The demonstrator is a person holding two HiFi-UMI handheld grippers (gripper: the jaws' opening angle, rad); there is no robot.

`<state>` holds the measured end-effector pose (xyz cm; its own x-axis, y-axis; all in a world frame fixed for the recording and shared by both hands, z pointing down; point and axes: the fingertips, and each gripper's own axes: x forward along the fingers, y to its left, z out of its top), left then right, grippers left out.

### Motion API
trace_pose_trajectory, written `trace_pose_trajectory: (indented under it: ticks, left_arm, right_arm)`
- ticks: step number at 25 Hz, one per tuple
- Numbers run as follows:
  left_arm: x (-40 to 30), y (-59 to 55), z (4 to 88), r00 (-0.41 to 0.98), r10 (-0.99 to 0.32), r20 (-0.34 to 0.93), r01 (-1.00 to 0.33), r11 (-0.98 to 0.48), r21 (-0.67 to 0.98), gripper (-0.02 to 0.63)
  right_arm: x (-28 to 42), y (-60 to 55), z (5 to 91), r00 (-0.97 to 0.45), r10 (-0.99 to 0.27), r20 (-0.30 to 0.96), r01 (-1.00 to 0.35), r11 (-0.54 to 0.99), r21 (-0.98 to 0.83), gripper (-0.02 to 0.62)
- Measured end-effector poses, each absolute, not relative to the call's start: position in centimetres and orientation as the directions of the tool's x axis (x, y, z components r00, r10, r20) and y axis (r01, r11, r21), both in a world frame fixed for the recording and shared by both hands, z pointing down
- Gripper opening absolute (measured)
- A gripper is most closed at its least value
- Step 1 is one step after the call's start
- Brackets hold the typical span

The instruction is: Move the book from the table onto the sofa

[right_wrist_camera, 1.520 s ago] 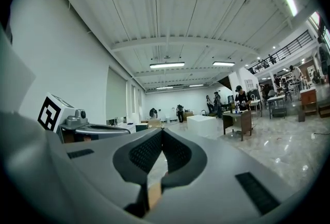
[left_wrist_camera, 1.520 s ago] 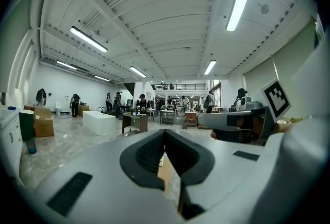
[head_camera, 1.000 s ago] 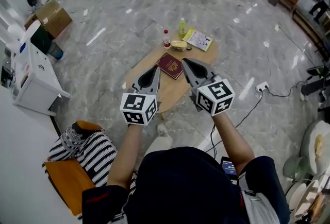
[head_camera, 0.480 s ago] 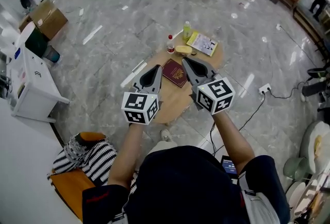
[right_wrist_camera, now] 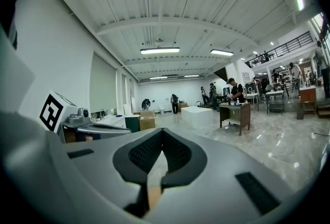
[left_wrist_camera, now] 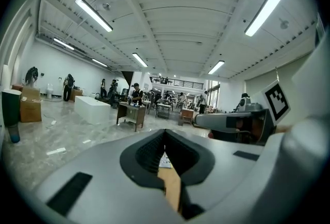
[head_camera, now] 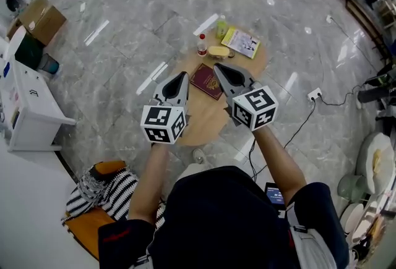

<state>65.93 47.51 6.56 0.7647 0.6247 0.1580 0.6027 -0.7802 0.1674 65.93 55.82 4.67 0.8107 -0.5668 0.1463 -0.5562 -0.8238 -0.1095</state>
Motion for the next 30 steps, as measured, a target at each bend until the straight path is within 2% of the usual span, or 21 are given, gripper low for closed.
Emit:
trace_pose_trajectory:
  ticks: [12, 22, 30]
  left_arm:
    - [68.8, 46.9, 11.1, 0.751, 0.623, 0.217, 0.586, -0.781, 0.216, 0.014]
    - [71.0, 48.9, 16.5, 0.733, 0.602, 0.316, 0.540, -0.798, 0.266, 0.014]
    - [74.1, 51.1, 22.7, 0.681, 0.604, 0.414, 0.540, -0.796, 0.273, 0.014]
  right_arm:
    - [68.5, 56.1, 10.1, 0.792, -0.549, 0.266, -0.544, -0.833, -0.101, 0.015]
    - [71.5, 59.0, 14.6, 0.753, -0.552, 0.357, -0.543, -0.828, -0.136, 0.015]
    - [73.5, 61.3, 21.3, 0.710, -0.543, 0.448, -0.521, -0.833, -0.183, 0.015]
